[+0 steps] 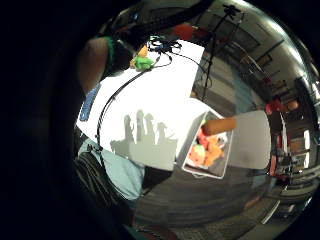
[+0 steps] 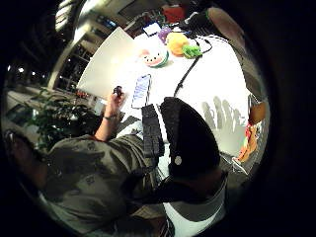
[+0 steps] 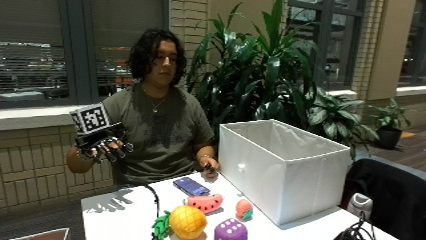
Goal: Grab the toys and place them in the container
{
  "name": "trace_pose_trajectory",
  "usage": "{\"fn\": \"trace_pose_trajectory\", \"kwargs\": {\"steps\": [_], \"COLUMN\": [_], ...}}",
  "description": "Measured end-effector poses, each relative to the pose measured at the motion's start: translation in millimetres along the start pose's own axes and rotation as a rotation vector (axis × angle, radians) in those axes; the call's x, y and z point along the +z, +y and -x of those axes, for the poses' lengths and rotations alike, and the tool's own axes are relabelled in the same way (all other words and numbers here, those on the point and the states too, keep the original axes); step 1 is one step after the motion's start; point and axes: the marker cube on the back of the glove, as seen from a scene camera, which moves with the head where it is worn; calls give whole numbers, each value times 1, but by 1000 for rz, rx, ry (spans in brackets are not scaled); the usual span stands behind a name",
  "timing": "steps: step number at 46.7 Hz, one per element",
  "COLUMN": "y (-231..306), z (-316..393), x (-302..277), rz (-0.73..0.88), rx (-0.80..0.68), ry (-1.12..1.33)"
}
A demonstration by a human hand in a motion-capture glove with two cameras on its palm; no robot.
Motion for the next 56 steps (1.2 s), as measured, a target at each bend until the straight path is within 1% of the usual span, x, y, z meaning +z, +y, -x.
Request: {"fn": "trace_pose_trajectory", "kwargs": {"steps": [4,13,19,26,31,36,44,47,50,56], "y": [0,-3,-4,-19,-58,-96,-182,-219,-249,-290], "z": [-1,-5,0,8,8,14,22,26,30,33], "x": [-1,0,0,0,1,8,43,64,89,143], "rz": [17,2,-5,-4,-38,-80,-105,-83,-24,80], "rx": [10,-18,-2,-10,-52,-1,-5,14,53,113], "ry": [-4,-8,-18,-63,-102,-121,-130,-128,-124,-64]}}
